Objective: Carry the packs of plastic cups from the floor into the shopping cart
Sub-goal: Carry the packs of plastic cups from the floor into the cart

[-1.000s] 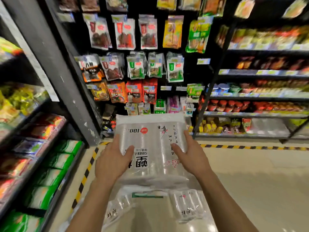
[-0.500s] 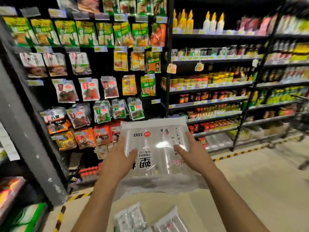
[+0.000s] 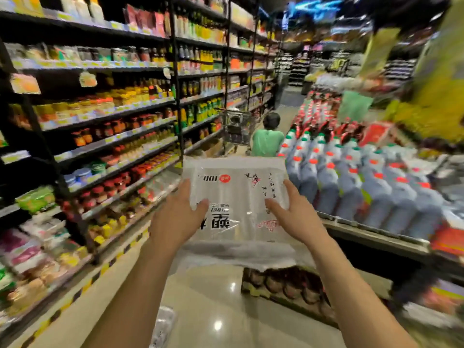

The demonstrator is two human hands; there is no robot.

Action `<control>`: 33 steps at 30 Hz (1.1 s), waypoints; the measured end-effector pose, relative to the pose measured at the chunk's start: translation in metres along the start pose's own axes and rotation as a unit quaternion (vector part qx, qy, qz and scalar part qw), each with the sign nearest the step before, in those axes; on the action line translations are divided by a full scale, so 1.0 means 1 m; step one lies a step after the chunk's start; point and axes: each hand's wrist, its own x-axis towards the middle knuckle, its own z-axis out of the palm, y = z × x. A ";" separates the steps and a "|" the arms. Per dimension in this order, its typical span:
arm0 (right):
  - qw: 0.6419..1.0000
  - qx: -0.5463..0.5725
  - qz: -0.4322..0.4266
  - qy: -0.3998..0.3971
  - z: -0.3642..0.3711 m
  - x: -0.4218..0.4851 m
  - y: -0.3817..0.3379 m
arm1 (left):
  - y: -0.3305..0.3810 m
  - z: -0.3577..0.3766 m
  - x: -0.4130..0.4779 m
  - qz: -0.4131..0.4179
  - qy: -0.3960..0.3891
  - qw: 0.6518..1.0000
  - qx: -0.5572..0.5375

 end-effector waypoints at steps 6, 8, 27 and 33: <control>0.987 -0.032 0.114 0.107 -0.139 -0.073 0.131 | 0.172 0.083 -0.031 0.189 -0.095 0.975 -0.063; 0.978 -0.040 0.153 0.134 -0.184 -0.103 0.175 | 0.233 0.112 -0.051 0.233 -0.126 0.962 -0.063; 0.825 -0.097 0.423 0.362 -0.558 -0.354 0.537 | 0.782 0.365 -0.309 0.505 -0.314 0.792 -0.140; 0.771 -0.108 0.472 0.413 -0.635 -0.375 0.628 | 0.922 0.436 -0.354 0.562 -0.332 0.741 -0.158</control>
